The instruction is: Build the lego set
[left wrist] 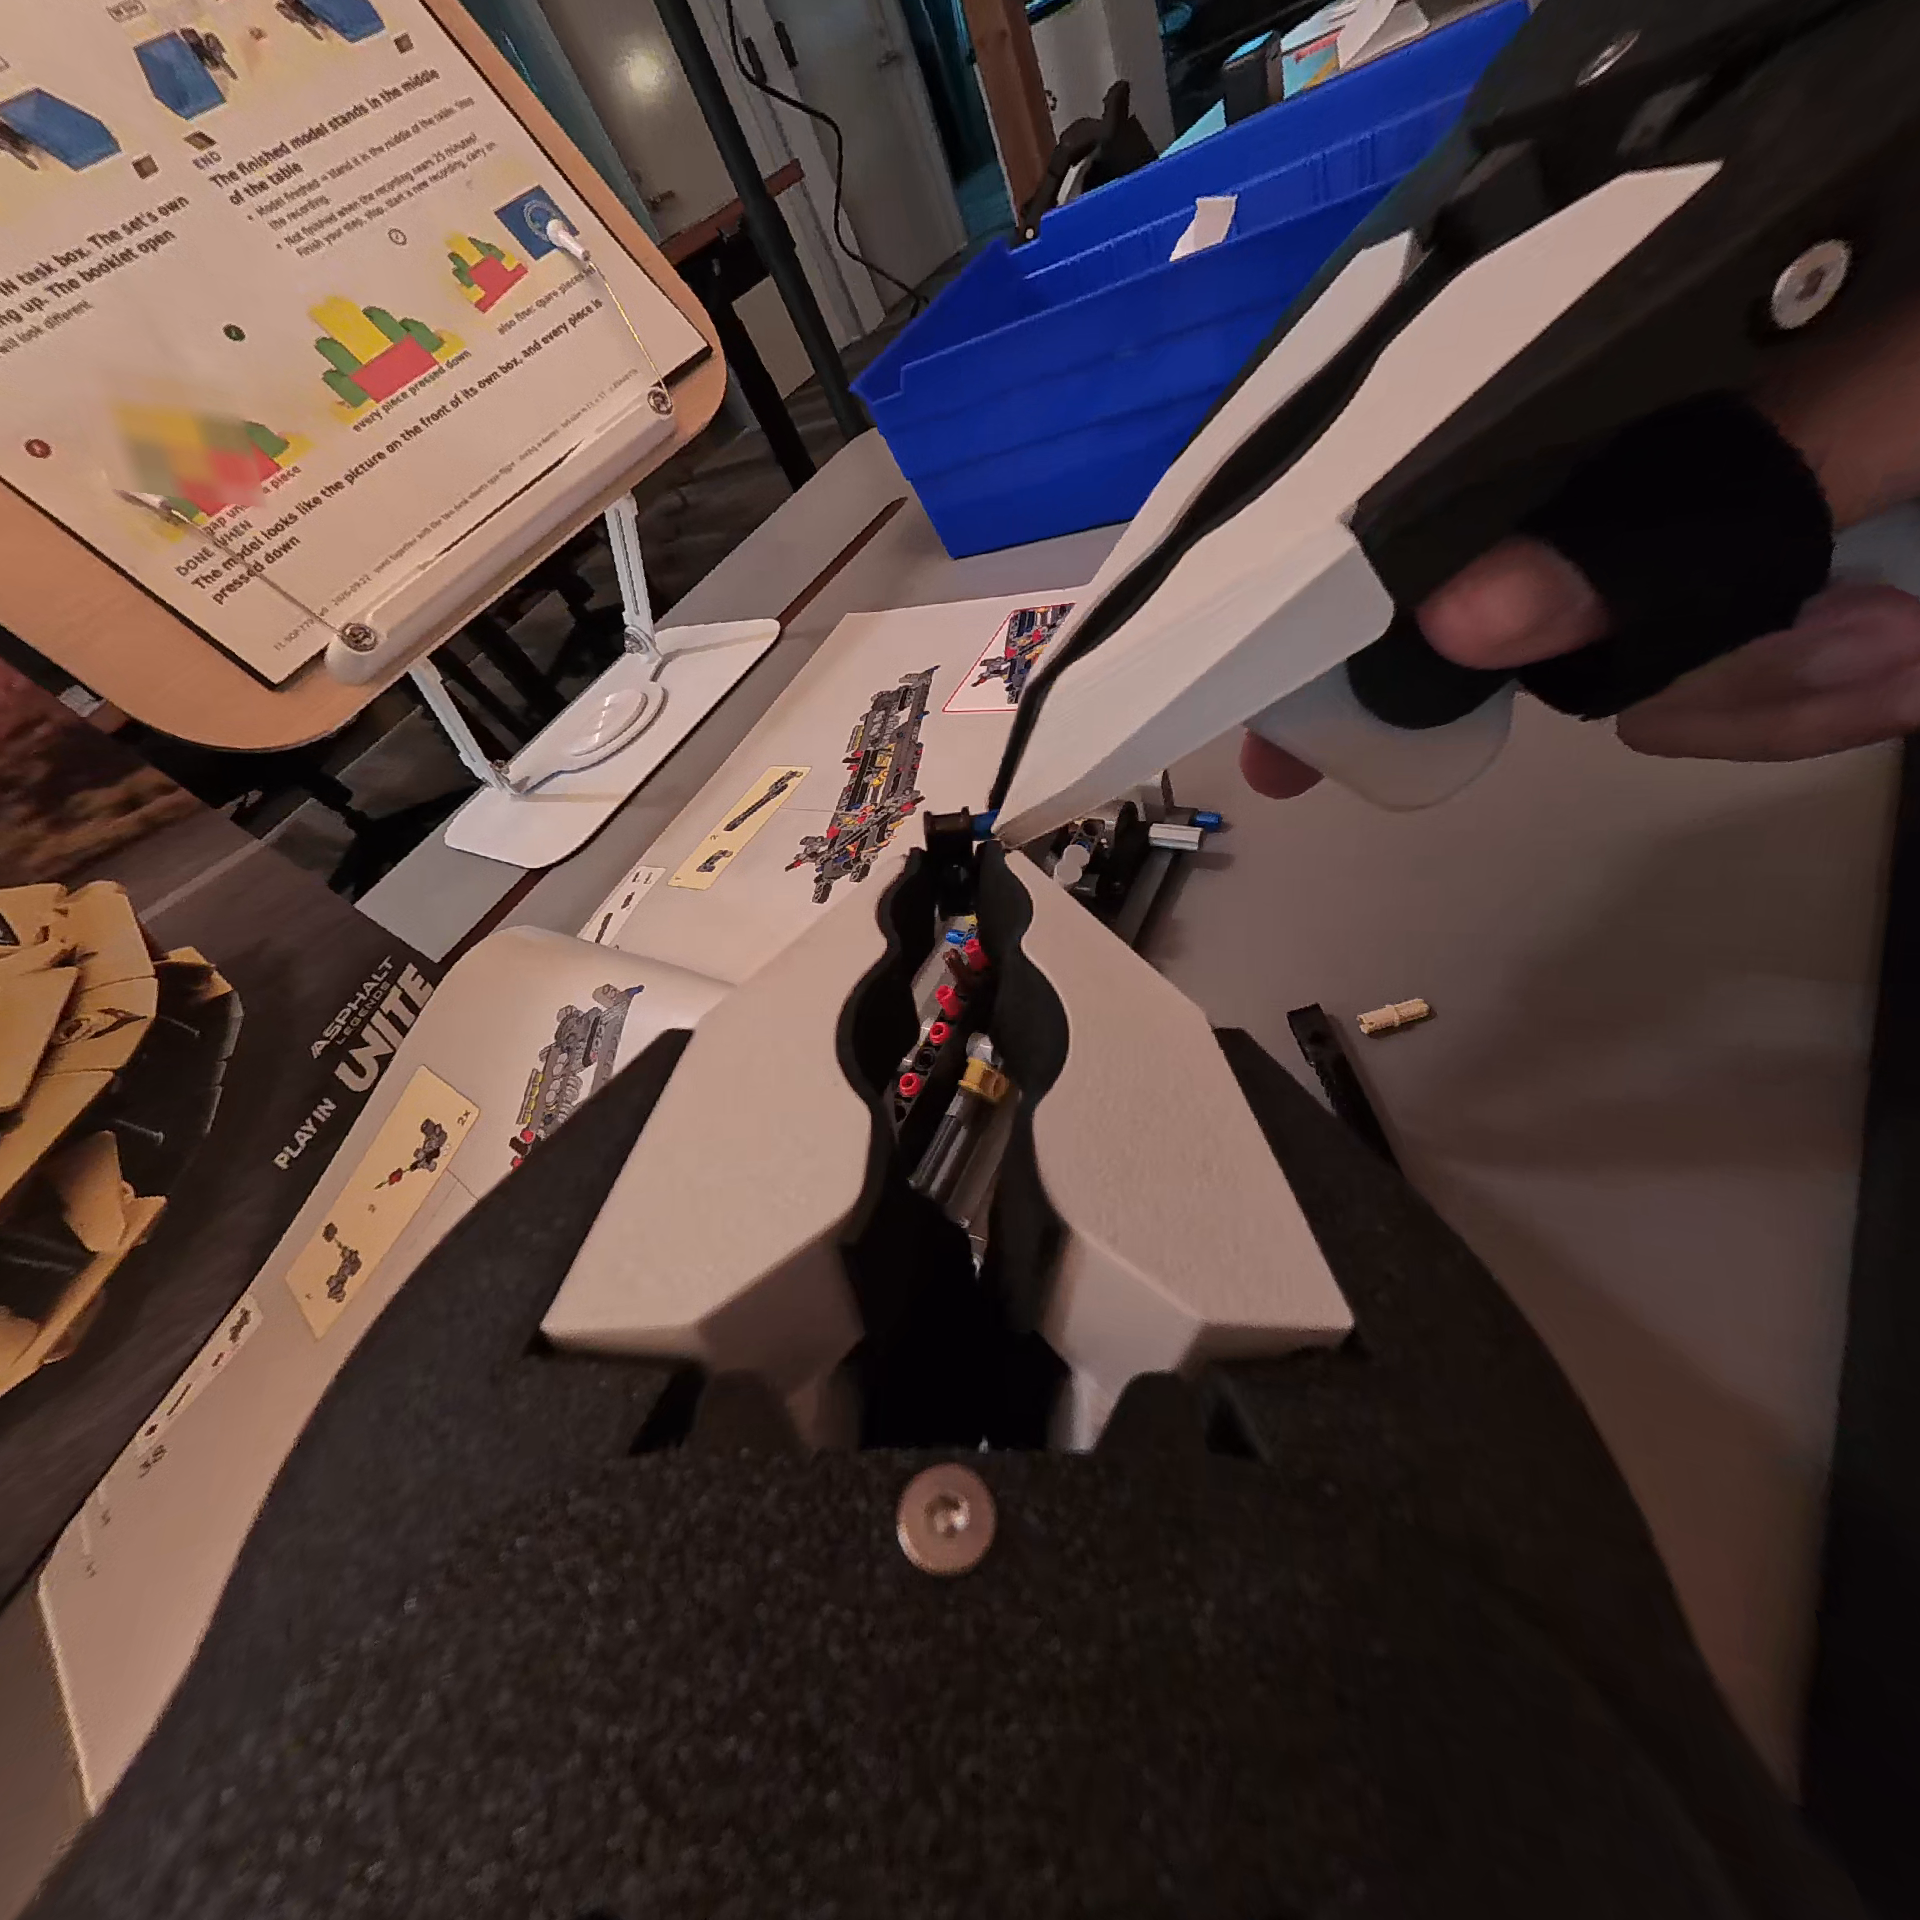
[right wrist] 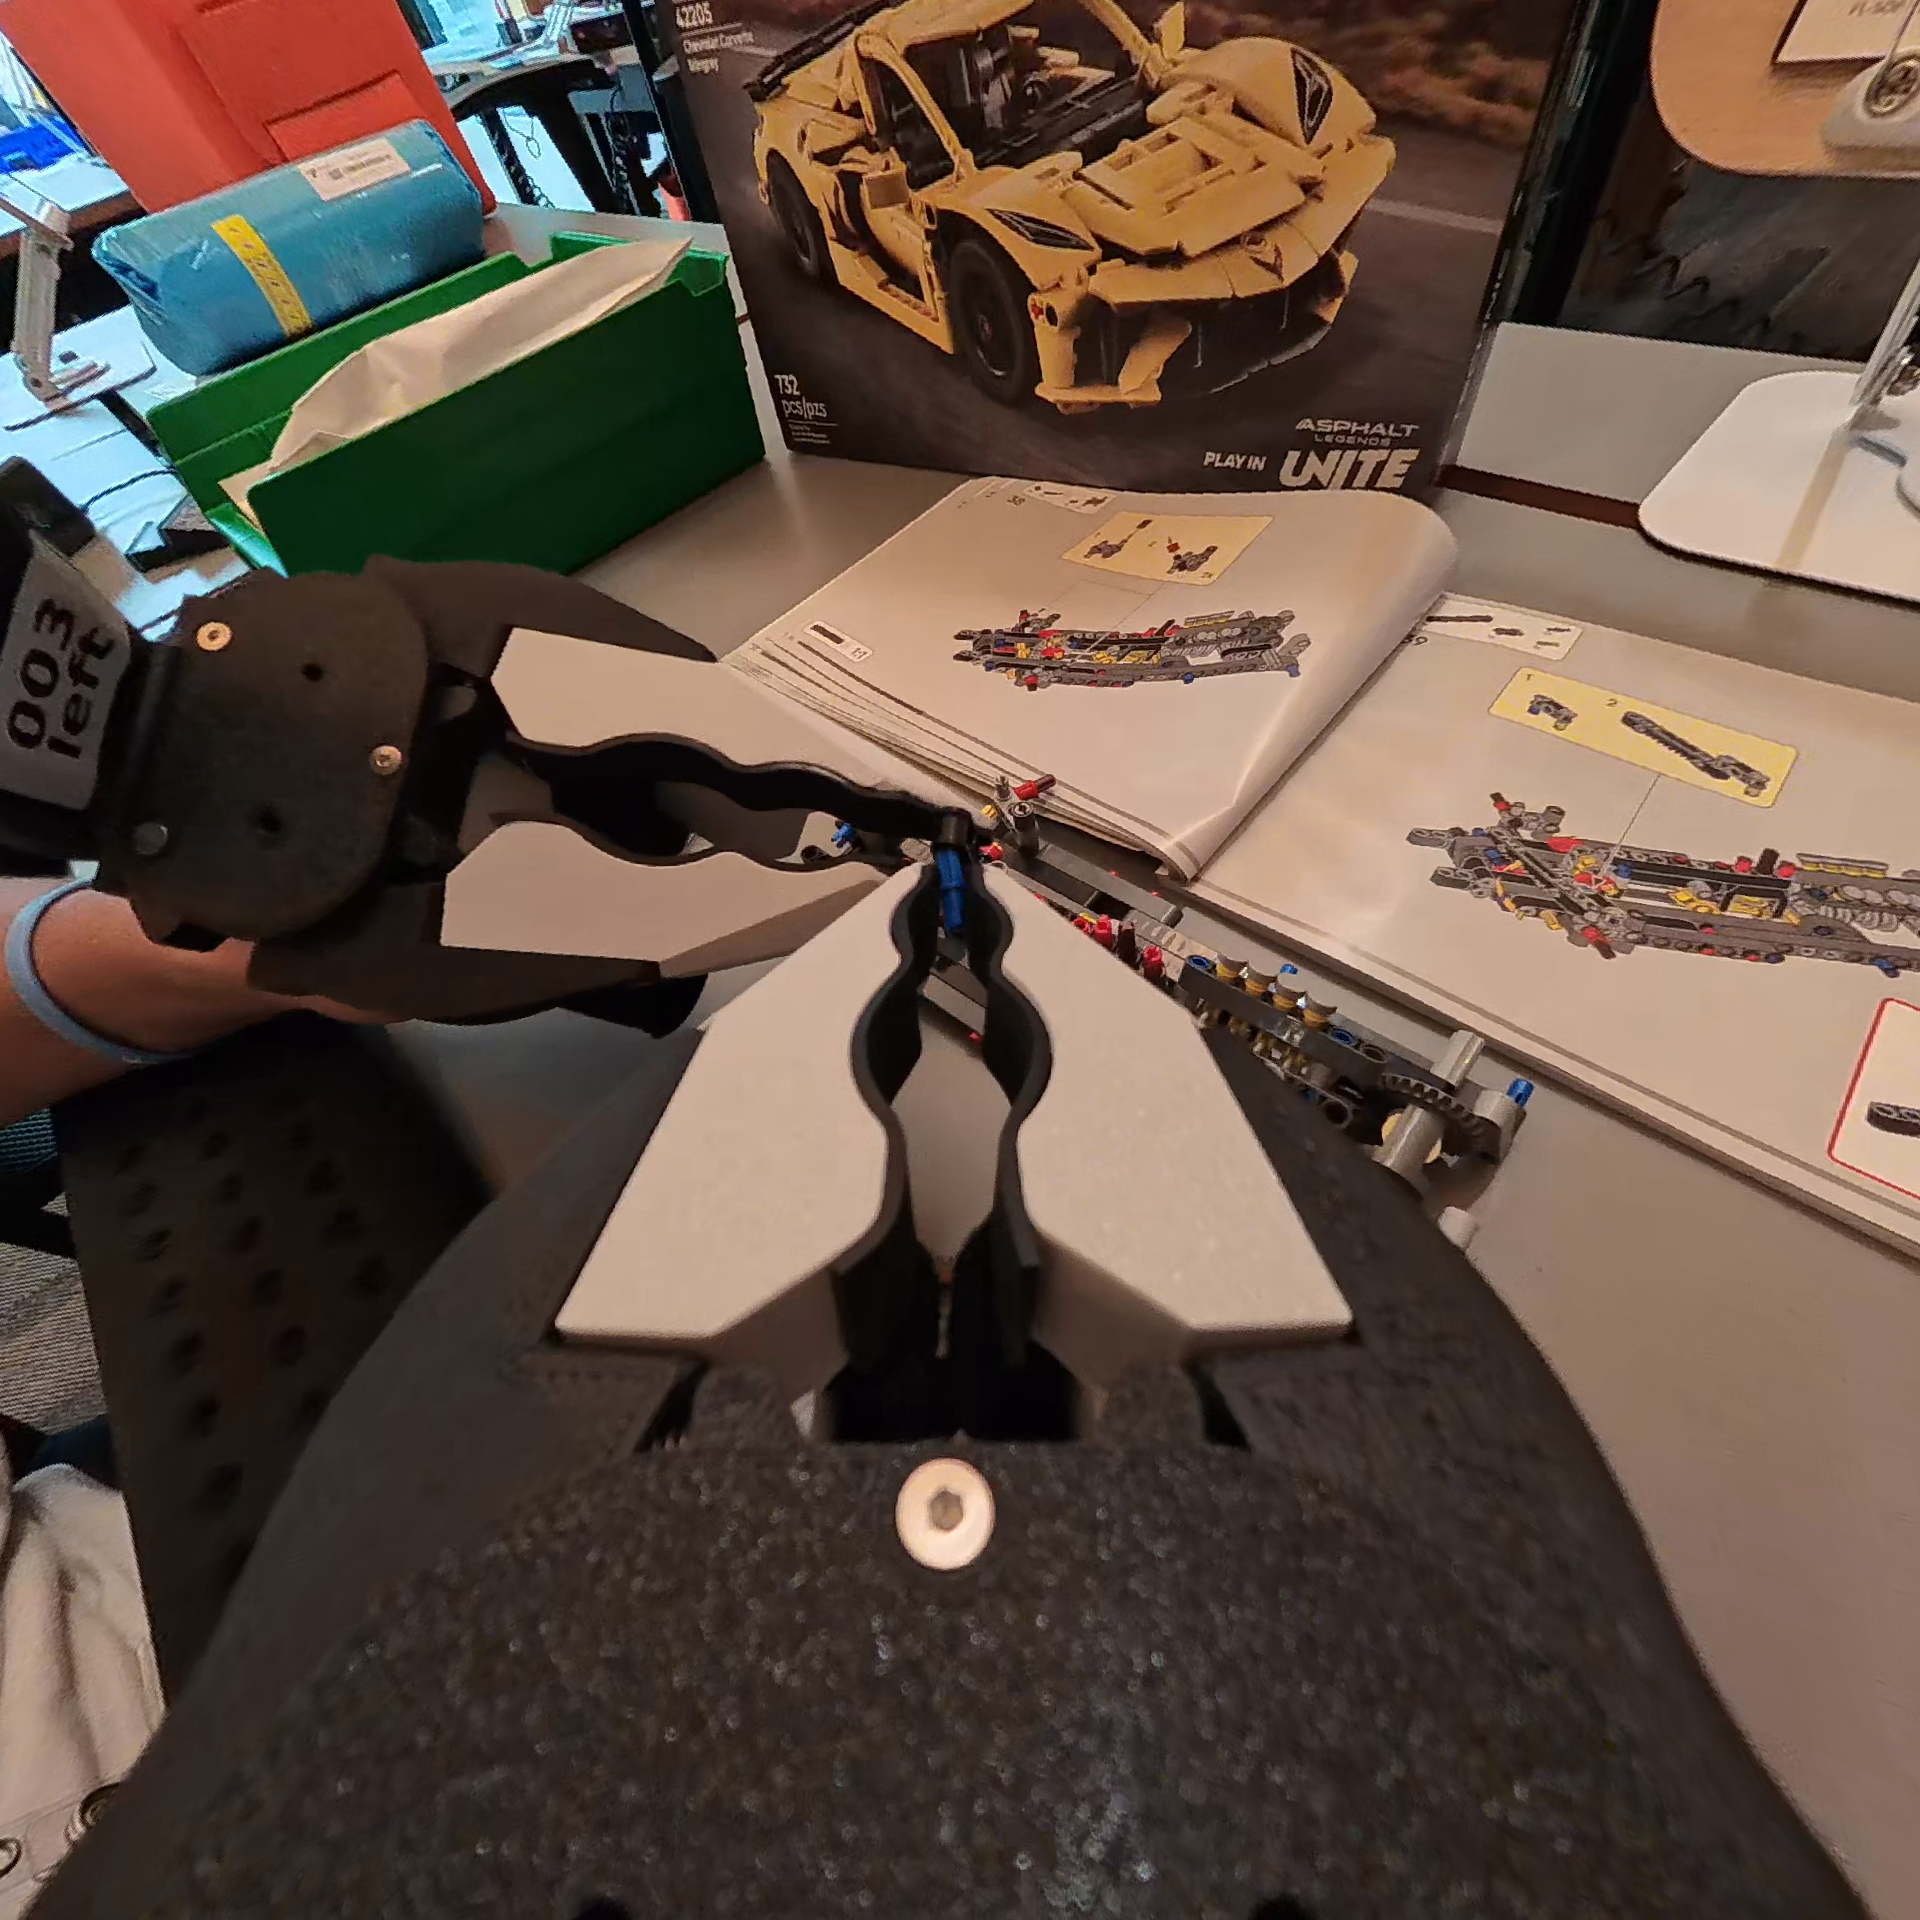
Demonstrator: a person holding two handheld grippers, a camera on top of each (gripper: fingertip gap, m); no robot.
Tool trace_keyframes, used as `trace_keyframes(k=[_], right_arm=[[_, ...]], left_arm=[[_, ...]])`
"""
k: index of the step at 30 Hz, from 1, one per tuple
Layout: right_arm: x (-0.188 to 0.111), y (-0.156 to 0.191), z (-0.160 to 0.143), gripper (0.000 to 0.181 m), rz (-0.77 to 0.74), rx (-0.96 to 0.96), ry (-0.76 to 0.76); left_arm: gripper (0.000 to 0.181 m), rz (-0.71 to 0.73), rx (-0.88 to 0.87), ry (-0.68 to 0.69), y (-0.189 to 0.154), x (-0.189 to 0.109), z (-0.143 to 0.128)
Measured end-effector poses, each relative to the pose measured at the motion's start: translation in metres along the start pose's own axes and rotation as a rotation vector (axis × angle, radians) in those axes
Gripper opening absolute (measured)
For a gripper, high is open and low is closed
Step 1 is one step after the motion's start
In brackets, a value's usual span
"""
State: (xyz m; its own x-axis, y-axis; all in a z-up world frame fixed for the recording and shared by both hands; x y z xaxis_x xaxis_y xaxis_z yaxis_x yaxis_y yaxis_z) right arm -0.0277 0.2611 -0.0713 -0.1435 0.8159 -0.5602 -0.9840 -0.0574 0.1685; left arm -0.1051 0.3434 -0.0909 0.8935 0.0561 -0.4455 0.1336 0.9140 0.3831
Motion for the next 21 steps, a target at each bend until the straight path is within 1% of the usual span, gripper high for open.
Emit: trace_keyframes(k=[3, 6, 9, 11, 13, 16, 17, 21], right_arm=[[0.000, 0.000, 0.000, 0.004, 0.014, 0.016, -0.001], [-0.002, -0.001, 0.002, 0.003, 0.053, 0.071, -0.025], [-0.002, -0.002, 0.001, 0.004, 0.097, 0.124, -0.046], [-0.003, -0.002, 0.000, 0.003, 0.099, 0.139, -0.058], [-0.004, 0.000, 0.000, 0.003, 0.023, 0.067, -0.049], [-0.005, 0.008, 0.001, 0.003, -0.147, -0.120, -0.020], [-0.006, 0.010, 0.002, 0.003, -0.182, -0.158, -0.009], [-0.006, 0.013, 0.002, 0.003, -0.242, -0.226, -0.002]], left_arm=[[0.007, 0.031, 0.031, -0.001, -0.001, -0.001, 0.001], [0.006, 0.105, 0.087, -0.014, -0.003, -0.002, 0.003], [0.006, 0.133, 0.102, -0.016, -0.004, -0.003, 0.005], [0.006, 0.150, 0.103, -0.013, -0.006, -0.003, 0.006], [0.006, 0.147, 0.107, -0.006, -0.007, -0.002, 0.005], [0.006, 0.129, 0.106, -0.009, -0.007, -0.002, 0.006], [0.006, 0.130, 0.107, -0.010, -0.008, -0.003, 0.006], [0.007, 0.158, 0.161, -0.009, -0.009, -0.003, 0.007]])
Point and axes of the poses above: each gripper's, where its closed fingertips meet, x out along the fingers, z out of its top, y = z × x across the jaws, the point moved 8 cm from there along -x, back along the fingers, and after that the axes turned 13 degrees about y, right-handed, at the moved point
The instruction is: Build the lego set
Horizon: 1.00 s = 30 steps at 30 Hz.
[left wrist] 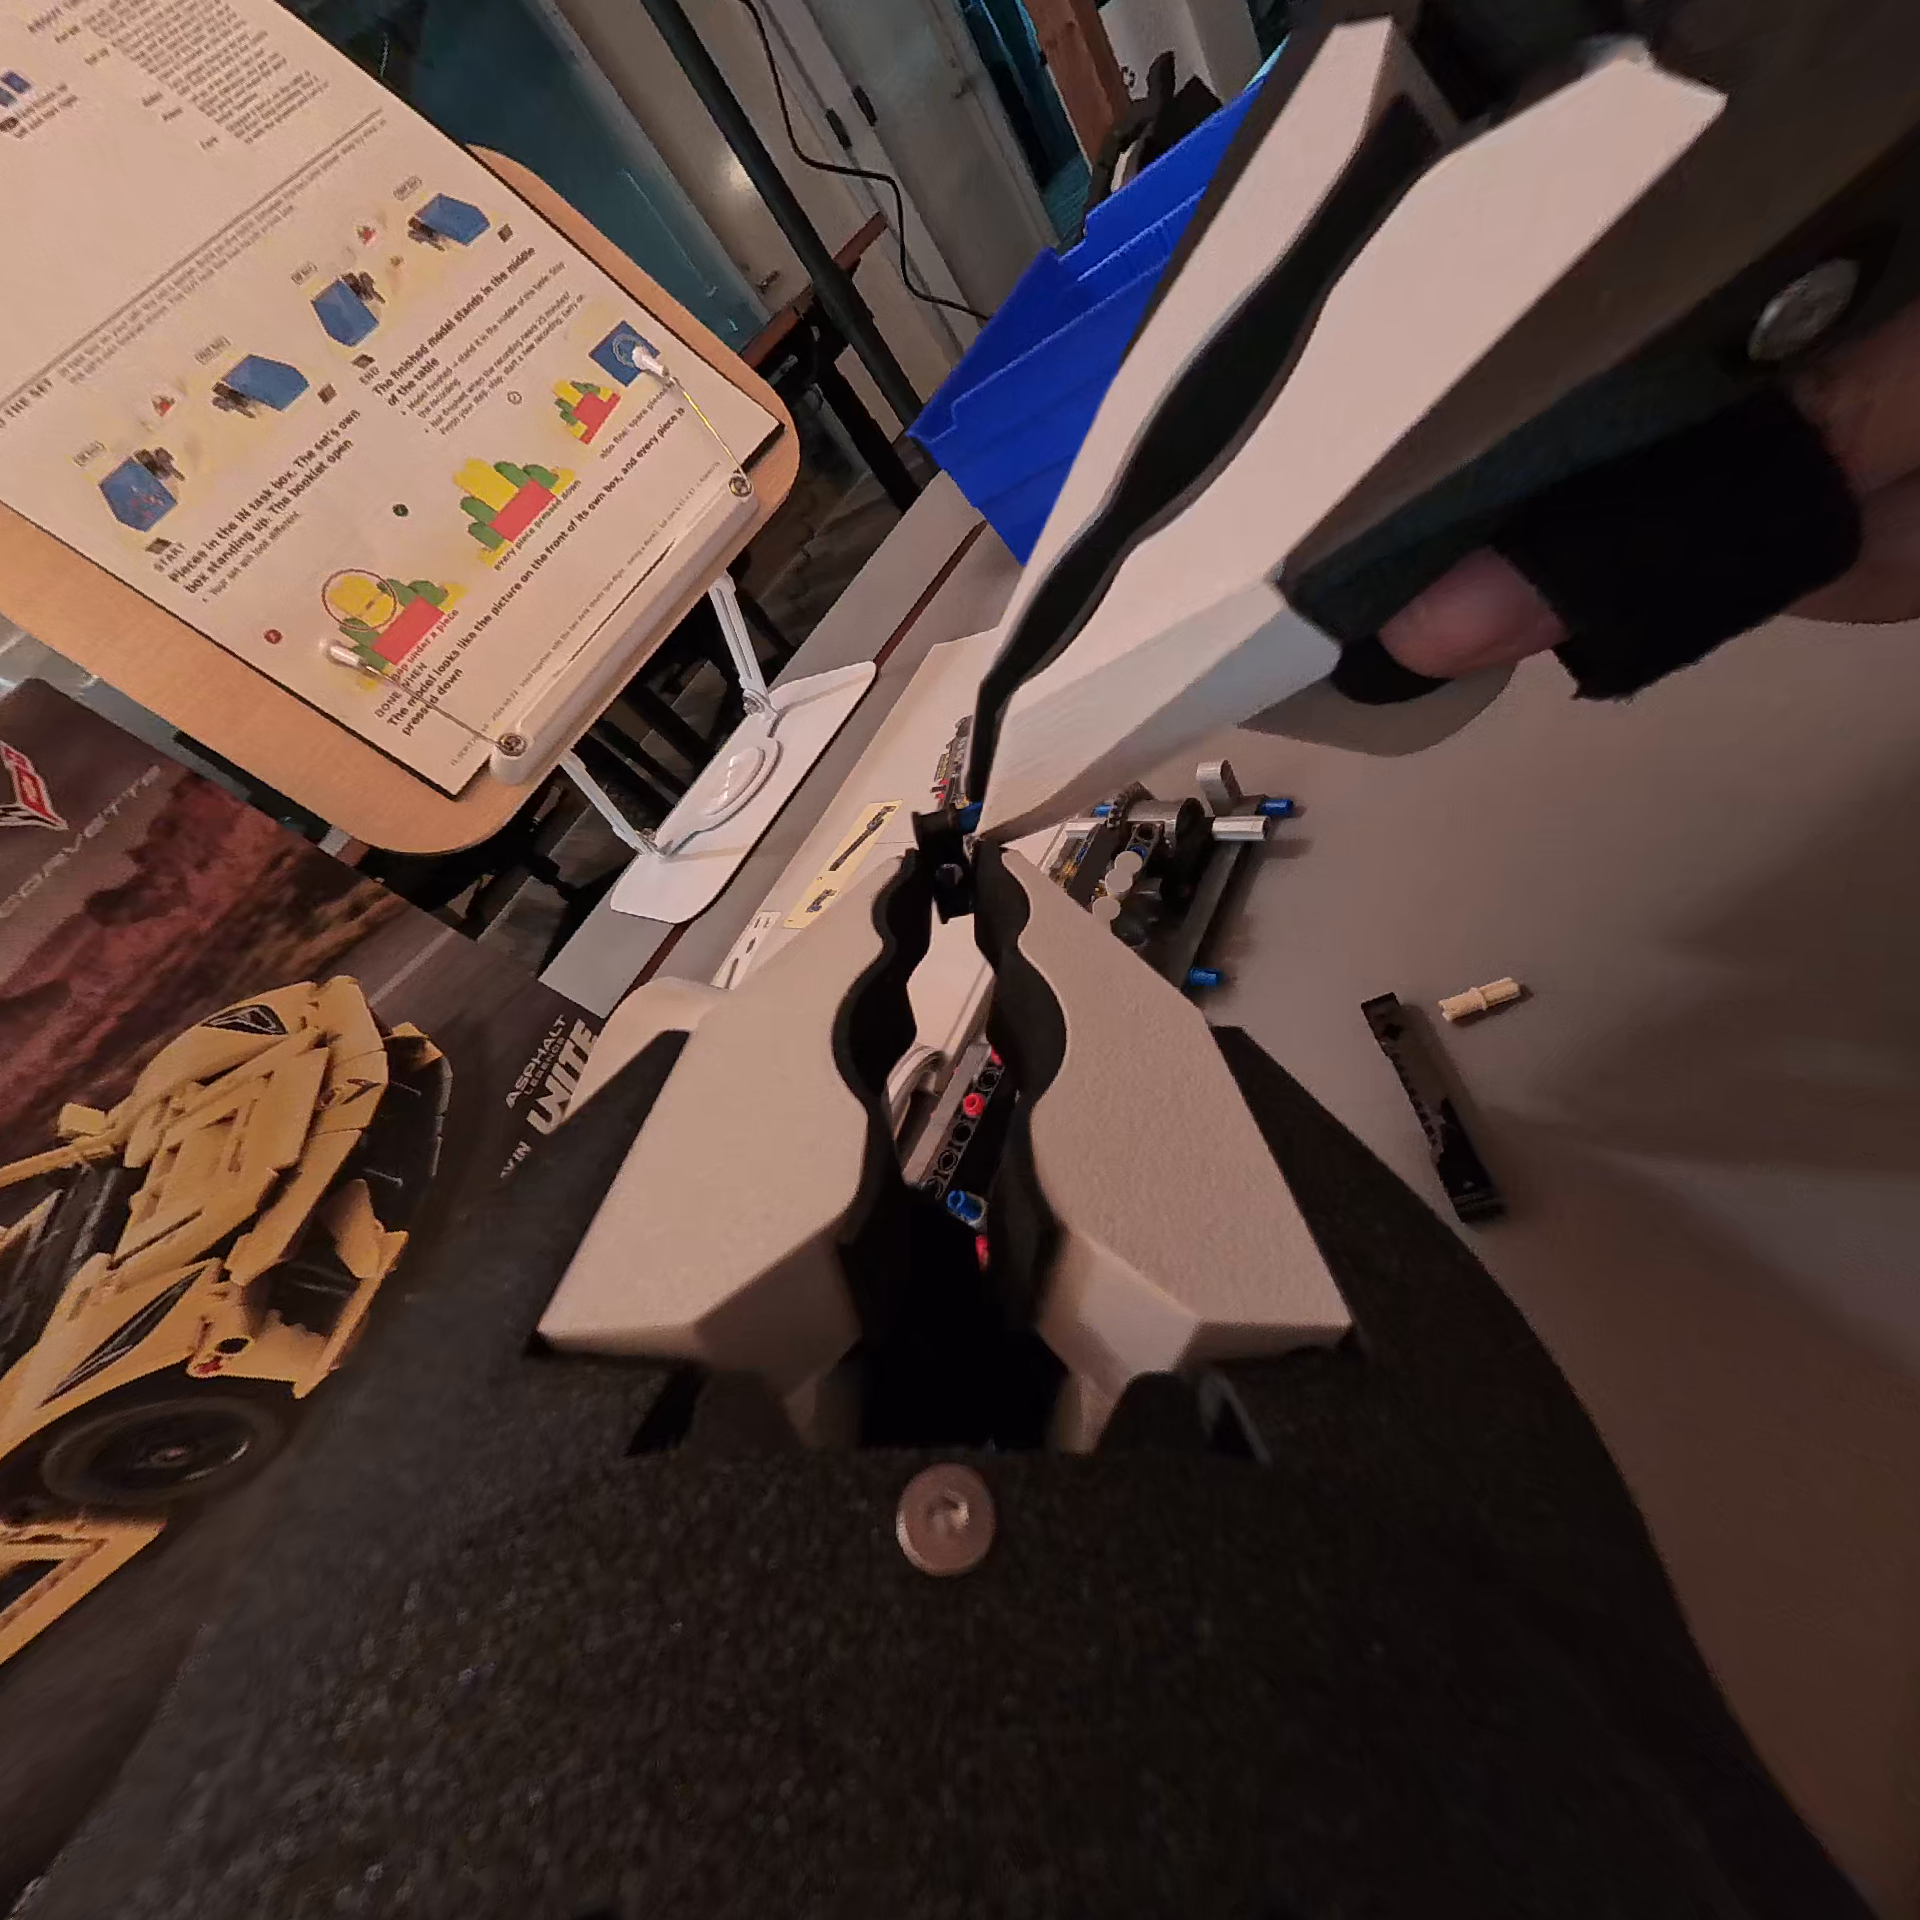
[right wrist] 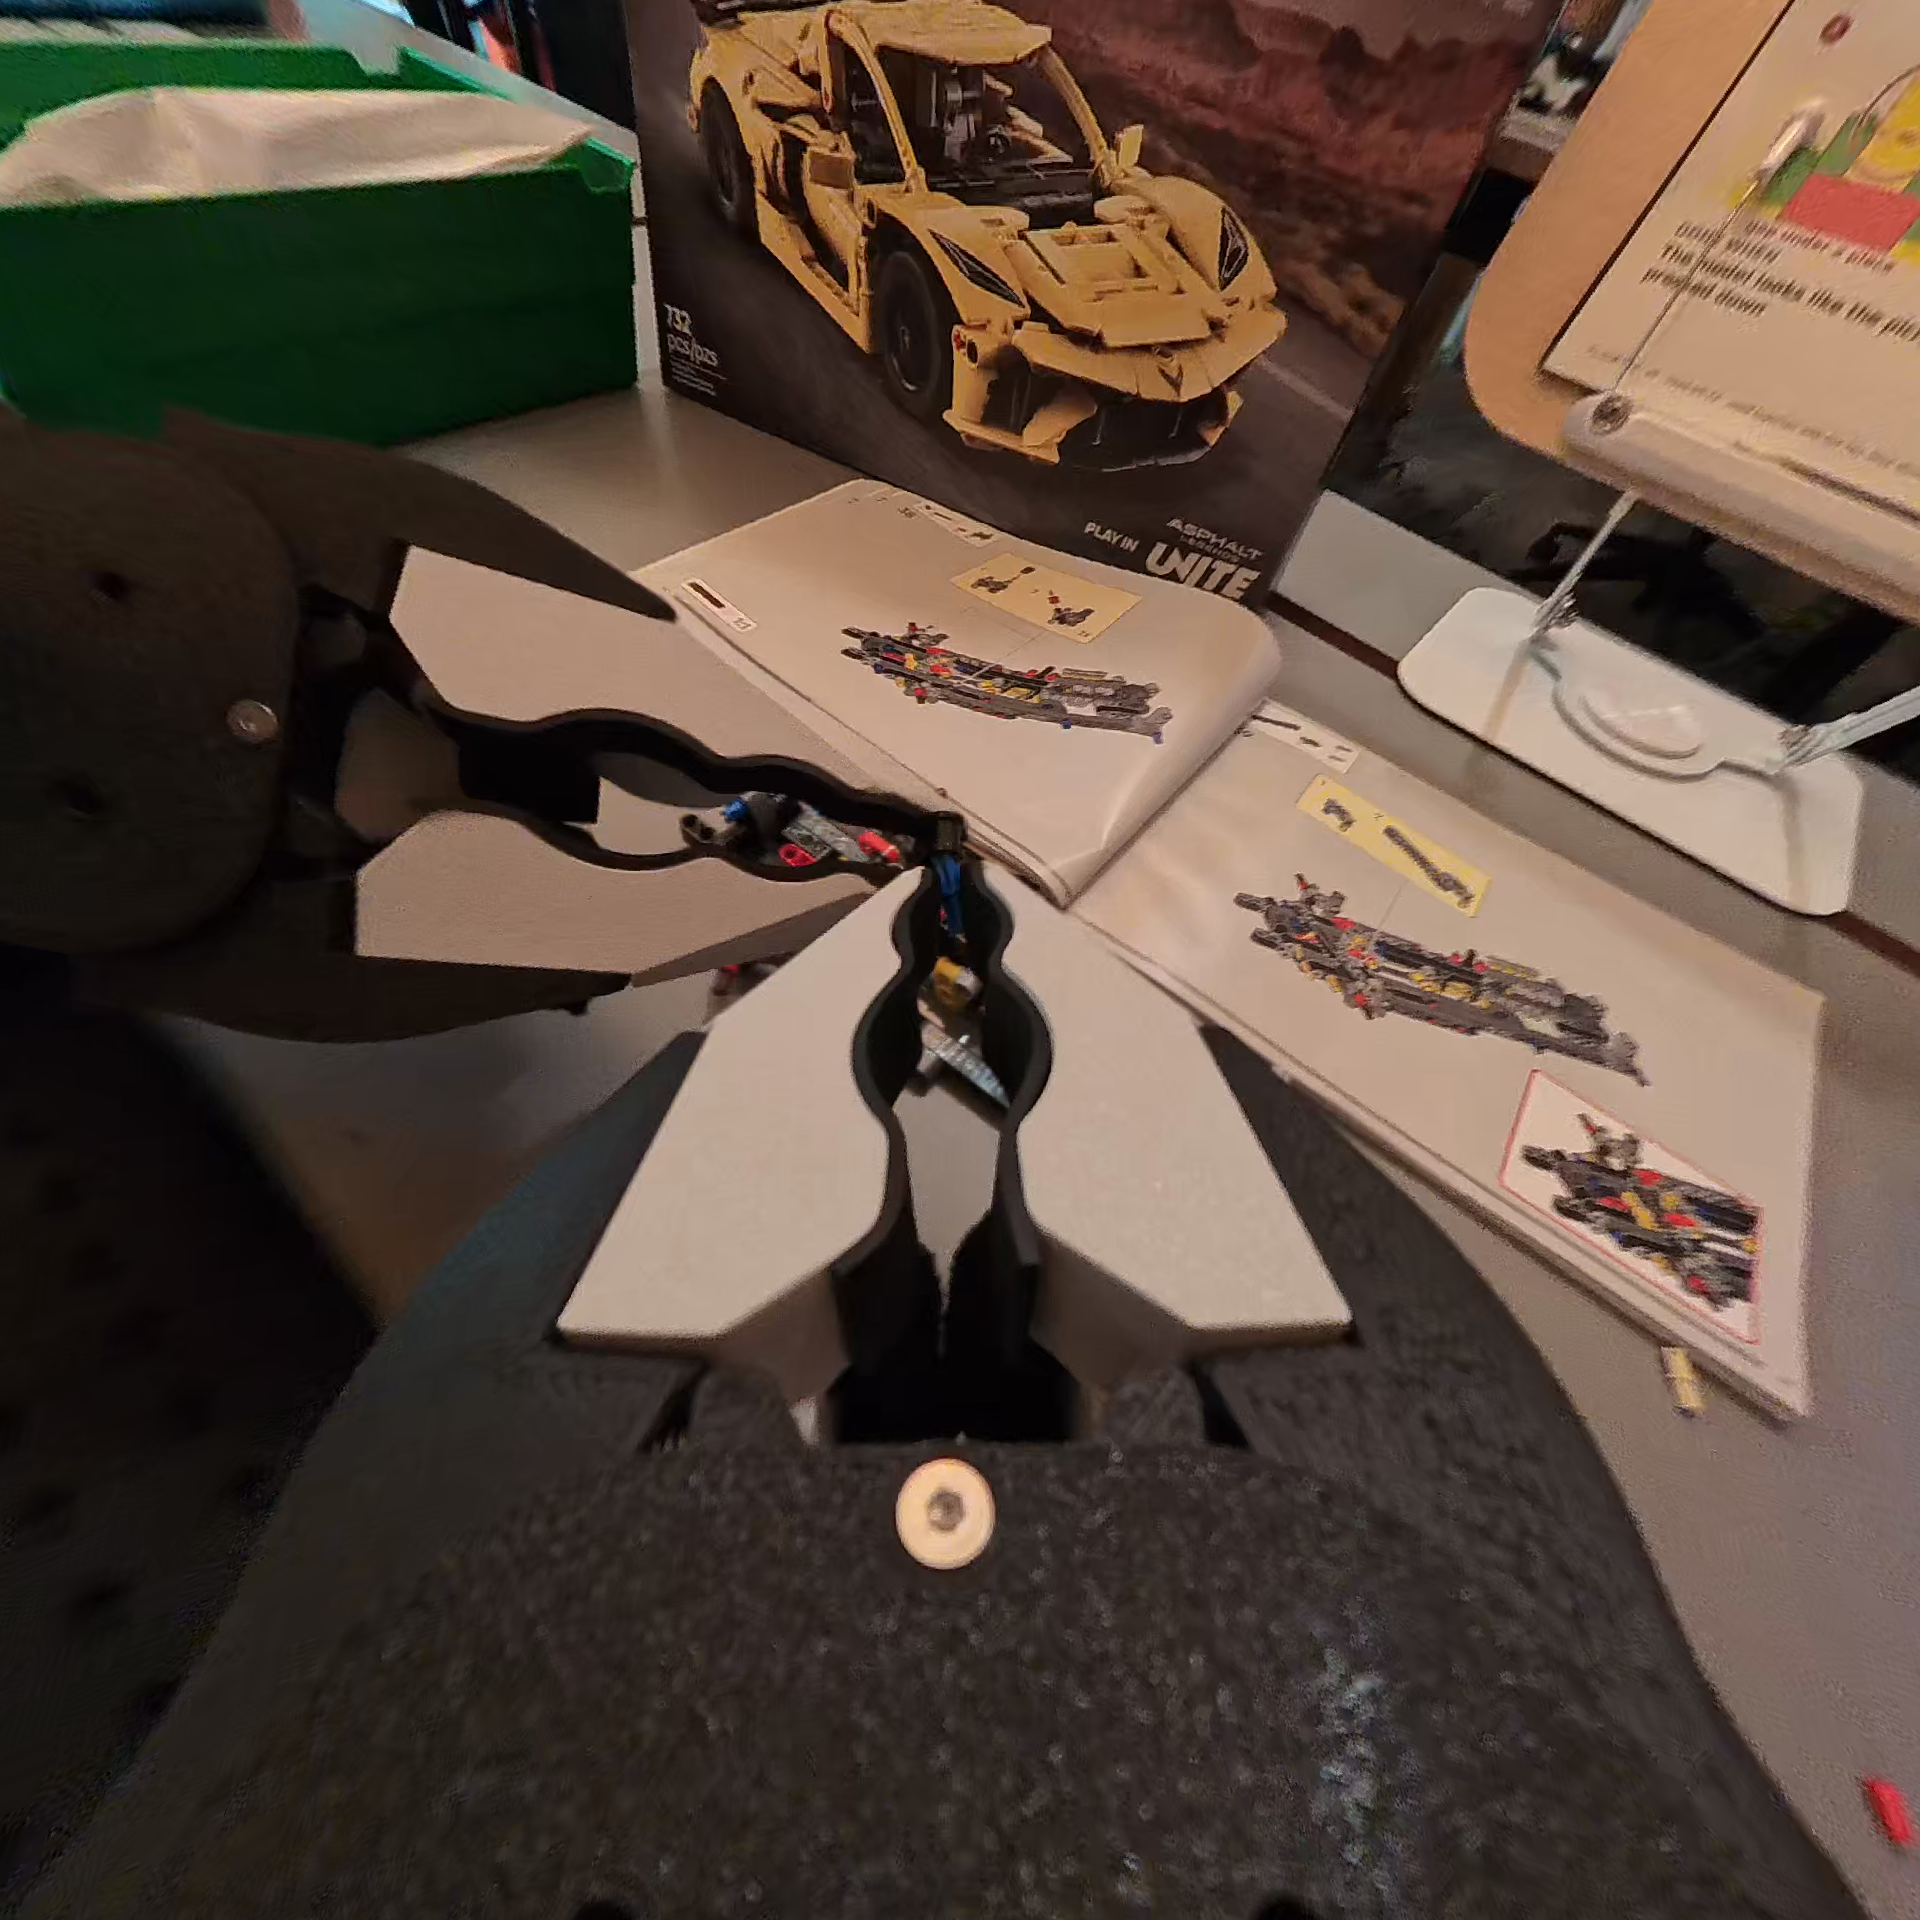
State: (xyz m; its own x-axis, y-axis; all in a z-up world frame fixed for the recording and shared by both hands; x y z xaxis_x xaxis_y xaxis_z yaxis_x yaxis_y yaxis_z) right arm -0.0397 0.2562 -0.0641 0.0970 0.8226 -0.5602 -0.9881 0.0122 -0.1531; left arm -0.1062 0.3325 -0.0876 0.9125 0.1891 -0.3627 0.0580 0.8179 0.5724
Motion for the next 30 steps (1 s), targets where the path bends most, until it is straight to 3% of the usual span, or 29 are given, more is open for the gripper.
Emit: trace_keyframes(k=[7, 12, 17, 20, 23, 27, 30], right_arm=[[0.000, 0.008, 0.003, 0.003, -0.150, -0.112, -0.022], [-0.002, 0.002, 0.005, 0.002, -0.001, 0.068, -0.098], [-0.001, 0.001, 0.001, 0.002, 0.028, 0.095, -0.114], [-0.004, -0.007, -0.002, 0.006, 0.110, 0.104, -0.109], [-0.017, -0.019, -0.001, 0.026, 0.297, 0.108, -0.146], [-0.033, -0.027, -0.006, 0.028, 0.585, 0.050, -0.146], [-0.036, -0.028, -0.007, 0.034, 0.677, 0.051, -0.175]], left_arm=[[0.007, 0.034, -0.031, -0.003, 0.000, -0.001, 0.002], [0.008, 0.051, -0.057, -0.021, 0.001, -0.004, 0.005], [0.007, 0.022, -0.053, -0.028, 0.001, -0.004, 0.004], [0.006, -0.115, -0.144, -0.067, 0.006, -0.003, 0.003], [0.006, -0.261, -0.222, -0.112, 0.011, -0.004, 0.000], [0.006, -0.543, -0.325, -0.216, 0.007, -0.014, 0.006], [0.007, -0.732, -0.408, -0.276, 0.004, -0.021, 0.011]])
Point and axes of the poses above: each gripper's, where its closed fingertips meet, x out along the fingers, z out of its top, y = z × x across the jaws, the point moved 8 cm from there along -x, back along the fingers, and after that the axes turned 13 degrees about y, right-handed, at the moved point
